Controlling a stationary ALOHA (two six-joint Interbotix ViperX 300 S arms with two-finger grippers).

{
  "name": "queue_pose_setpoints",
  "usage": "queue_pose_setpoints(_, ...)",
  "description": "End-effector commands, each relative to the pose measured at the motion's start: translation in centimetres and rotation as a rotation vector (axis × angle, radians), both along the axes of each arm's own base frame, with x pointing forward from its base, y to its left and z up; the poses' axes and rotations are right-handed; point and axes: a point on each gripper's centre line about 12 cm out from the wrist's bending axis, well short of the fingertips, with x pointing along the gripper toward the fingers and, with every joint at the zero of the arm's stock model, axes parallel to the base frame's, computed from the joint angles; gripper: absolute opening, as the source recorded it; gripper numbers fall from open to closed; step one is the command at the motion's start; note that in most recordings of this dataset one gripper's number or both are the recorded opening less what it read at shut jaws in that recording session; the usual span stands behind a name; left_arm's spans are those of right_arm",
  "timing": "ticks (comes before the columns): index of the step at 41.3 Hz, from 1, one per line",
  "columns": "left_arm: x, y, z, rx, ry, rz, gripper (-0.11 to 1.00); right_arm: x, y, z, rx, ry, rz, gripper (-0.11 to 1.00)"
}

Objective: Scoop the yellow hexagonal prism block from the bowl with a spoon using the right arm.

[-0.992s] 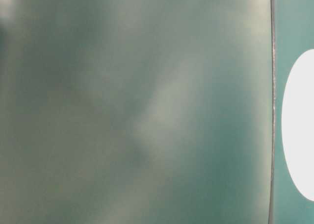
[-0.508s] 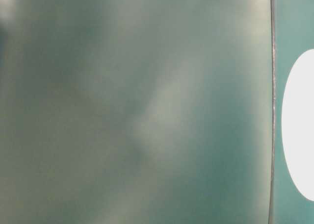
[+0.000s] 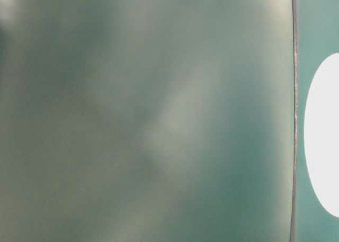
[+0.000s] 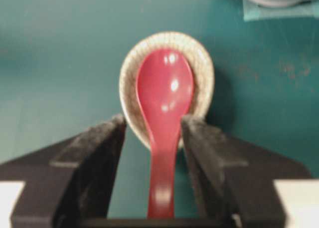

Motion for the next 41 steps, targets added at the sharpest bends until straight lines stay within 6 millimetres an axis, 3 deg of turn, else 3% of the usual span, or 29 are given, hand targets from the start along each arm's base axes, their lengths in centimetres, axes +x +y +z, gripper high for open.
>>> queue_pose_setpoints(1,0.3,0.0,1.1,0.001,-0.031,0.001,0.00,-0.1,0.0,0.2,0.004,-0.017,-0.010,0.54)
queue_pose_setpoints(41,0.3,0.0,1.1,-0.003,-0.031,0.002,0.00,-1.0,0.3,-0.9,-0.037,0.035,0.029,0.53)
